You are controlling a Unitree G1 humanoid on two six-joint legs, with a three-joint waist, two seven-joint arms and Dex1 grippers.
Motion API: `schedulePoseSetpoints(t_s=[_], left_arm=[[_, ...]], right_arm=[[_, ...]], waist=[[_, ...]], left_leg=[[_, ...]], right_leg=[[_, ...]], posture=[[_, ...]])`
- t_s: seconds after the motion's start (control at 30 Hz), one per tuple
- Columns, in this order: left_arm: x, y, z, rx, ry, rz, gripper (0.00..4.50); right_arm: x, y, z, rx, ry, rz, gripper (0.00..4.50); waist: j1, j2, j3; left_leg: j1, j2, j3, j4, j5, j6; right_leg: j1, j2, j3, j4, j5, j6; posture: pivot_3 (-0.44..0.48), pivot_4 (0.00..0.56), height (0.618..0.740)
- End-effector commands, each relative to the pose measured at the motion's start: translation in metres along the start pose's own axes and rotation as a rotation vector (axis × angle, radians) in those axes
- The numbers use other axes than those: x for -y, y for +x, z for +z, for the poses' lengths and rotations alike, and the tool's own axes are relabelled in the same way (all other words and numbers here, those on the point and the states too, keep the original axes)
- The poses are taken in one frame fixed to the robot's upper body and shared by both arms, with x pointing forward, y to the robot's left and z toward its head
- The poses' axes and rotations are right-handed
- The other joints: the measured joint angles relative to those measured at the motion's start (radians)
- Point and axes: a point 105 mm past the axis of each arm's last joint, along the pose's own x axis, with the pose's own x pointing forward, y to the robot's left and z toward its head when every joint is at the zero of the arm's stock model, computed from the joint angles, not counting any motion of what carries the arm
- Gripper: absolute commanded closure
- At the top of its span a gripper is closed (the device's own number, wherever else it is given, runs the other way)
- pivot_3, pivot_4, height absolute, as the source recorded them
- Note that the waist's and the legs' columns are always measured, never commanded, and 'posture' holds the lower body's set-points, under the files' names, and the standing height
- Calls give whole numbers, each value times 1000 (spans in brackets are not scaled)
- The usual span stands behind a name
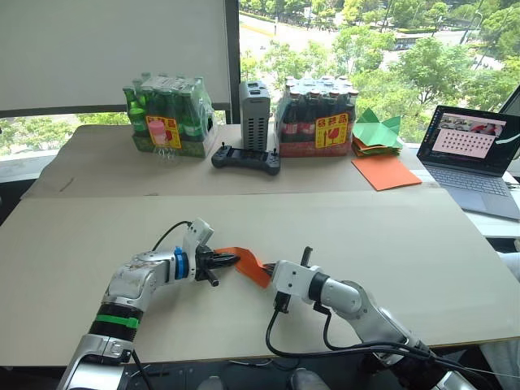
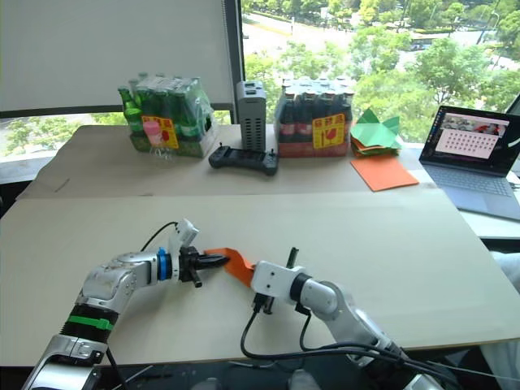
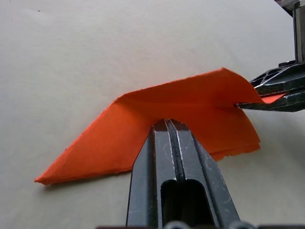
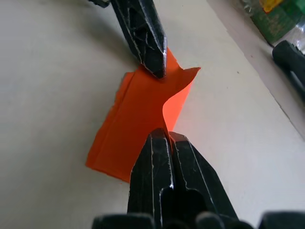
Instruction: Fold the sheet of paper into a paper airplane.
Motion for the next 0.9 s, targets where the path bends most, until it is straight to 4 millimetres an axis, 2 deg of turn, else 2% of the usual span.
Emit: schedulePoseSetpoints(t_s=[0.03, 0.3, 0.5, 0.9], left_arm=[[-1, -3, -3, -12, -11, 10, 4500], [-10, -10, 4, 9, -12, 39, 4500], [-15, -14, 8, 25, -16, 59, 4500], [-8, -13, 27, 90, -14, 18, 4500]], right_arm=[[1, 2, 1, 16, -150, 21, 4482], [-2, 1, -3, 36, -424, 118, 4482], [-7, -1, -6, 42, -532, 201, 4482], [-9, -2, -12, 26, -550, 239, 4482]], waist=[[0, 0, 0], [-2, 0, 0], [0, 0, 0], [2, 0, 0]], left_leg=[[0, 0, 0, 0, 0, 0], [1, 0, 0, 0, 0, 0], [0, 0, 0, 0, 0, 0], [0, 0, 0, 0, 0, 0]], right_leg=[[0, 0, 0, 0, 0, 0], [0, 0, 0, 1, 0, 0], [0, 0, 0, 0, 0, 0], [1, 0, 0, 0, 0, 0]], posture=[[0, 150, 740], [0, 150, 740], [0, 150, 740], [0, 150, 740]])
